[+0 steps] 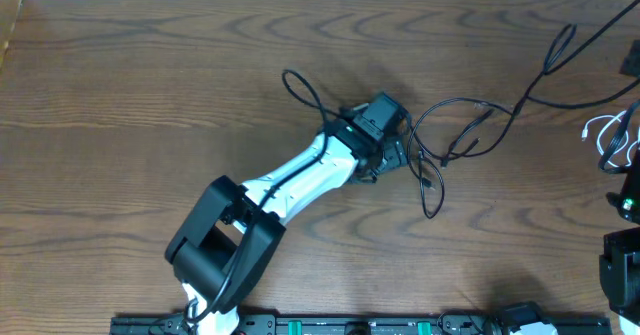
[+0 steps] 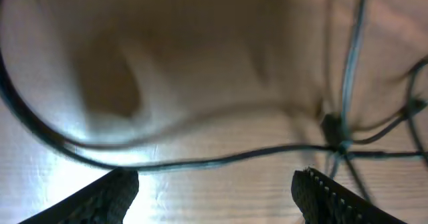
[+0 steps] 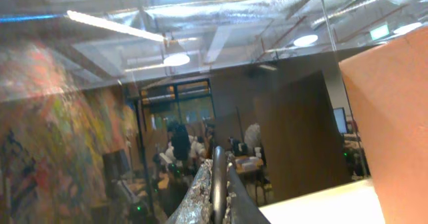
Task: Untangle cables
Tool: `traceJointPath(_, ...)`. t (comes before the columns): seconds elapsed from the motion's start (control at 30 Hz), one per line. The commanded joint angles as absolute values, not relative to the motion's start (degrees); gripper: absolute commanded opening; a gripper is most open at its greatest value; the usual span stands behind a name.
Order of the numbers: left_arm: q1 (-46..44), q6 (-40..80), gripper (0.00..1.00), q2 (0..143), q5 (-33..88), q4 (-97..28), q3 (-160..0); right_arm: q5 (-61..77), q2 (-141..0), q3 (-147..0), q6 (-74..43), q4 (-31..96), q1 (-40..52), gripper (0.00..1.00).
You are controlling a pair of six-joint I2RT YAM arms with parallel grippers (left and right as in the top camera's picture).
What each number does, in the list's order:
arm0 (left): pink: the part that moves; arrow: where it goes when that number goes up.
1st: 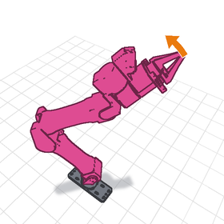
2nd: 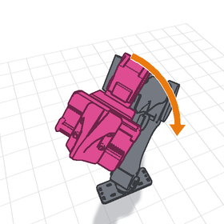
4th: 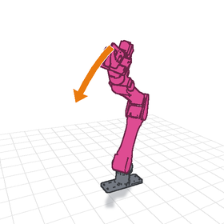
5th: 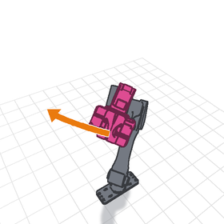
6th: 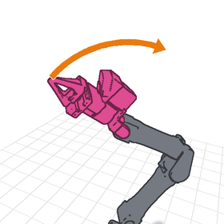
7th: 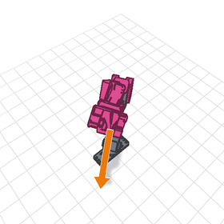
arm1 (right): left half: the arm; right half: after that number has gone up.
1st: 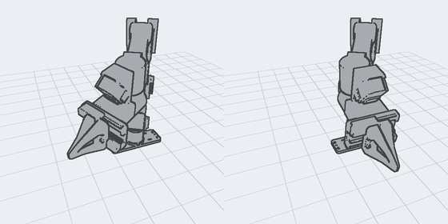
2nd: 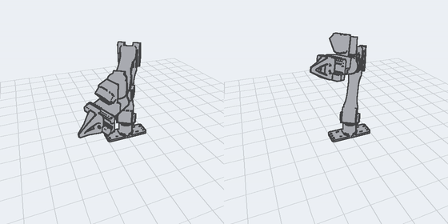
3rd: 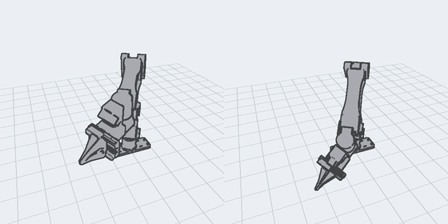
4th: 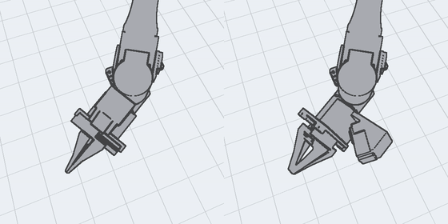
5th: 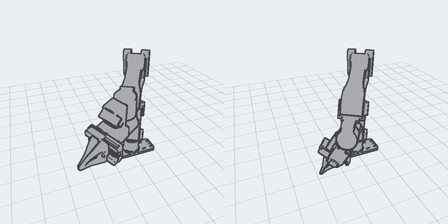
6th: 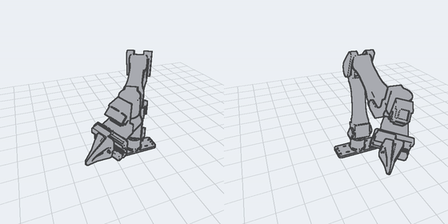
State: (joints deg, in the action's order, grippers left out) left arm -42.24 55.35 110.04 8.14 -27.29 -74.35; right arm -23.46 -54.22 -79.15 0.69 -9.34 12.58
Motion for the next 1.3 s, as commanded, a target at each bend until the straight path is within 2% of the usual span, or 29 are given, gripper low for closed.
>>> traceJointPath(0.0, -42.6, 61.8, 0.79, 112.8, 6.4, -28.5, -74.3, -23.9, -53.7, -79.9, 0.9, -8.2, 12.2, 0.01)
traceJointPath(0.37, -42.5, 64.9, 0.79, 117.5, 3.5, -29.8, -74.3, -23.8, -53.7, -79.9, 0.7, -4.4, 12.2, 0.01)
traceJointPath(0.43, -42.5, 64.8, 0.61, 117.5, 0.2, -31.5, -74.3, -23.9, -53.7, -79.9, 0.7, -3.7, 12.2, 0.01)
traceJointPath(0.5, -42.3, 64.8, 0.38, 117.5, -2.5, -34.0, -74.3, -23.9, -53.7, -79.9, 0.7, -3.4, 12.2, 0.01)
traceJointPath(0.53, -41.9, 64.8, 0.34, 117.5, -4.4, -36.2, -74.3, -23.9, -53.7, -79.9, 0.7, -3.3, 12.2, 0.01)
traceJointPath(0.67, -39.5, 62.7, 0.34, 117.5, -9.6, -42.4, -74.3, -23.8, -53.1, -79.9, 0.7, -3.3, 12.2, 0.01)
traceJointPath(0.83, -34.7, 57.8, 0.33, 117.5, -9.7, -46.1, -74.3, -23.8, -52.2, -79.9, 0.7, -2.2, 12.2, 0.01)
traceJointPath(1.03, -30.5, 55.4, 0.34, 116.8, -2.9, -47.7, -76.6, -23.8, -52.0, -79.9, 0.7, -1.5, 12.2, 0.01)
traceJointPath(1.27, -30.8, 55.8, 0.37, 114.1, 1.7, -50.9, -84.3, -23.8, -52.0, -79.9, 0.7, -1.5, 12.2, 0.01)
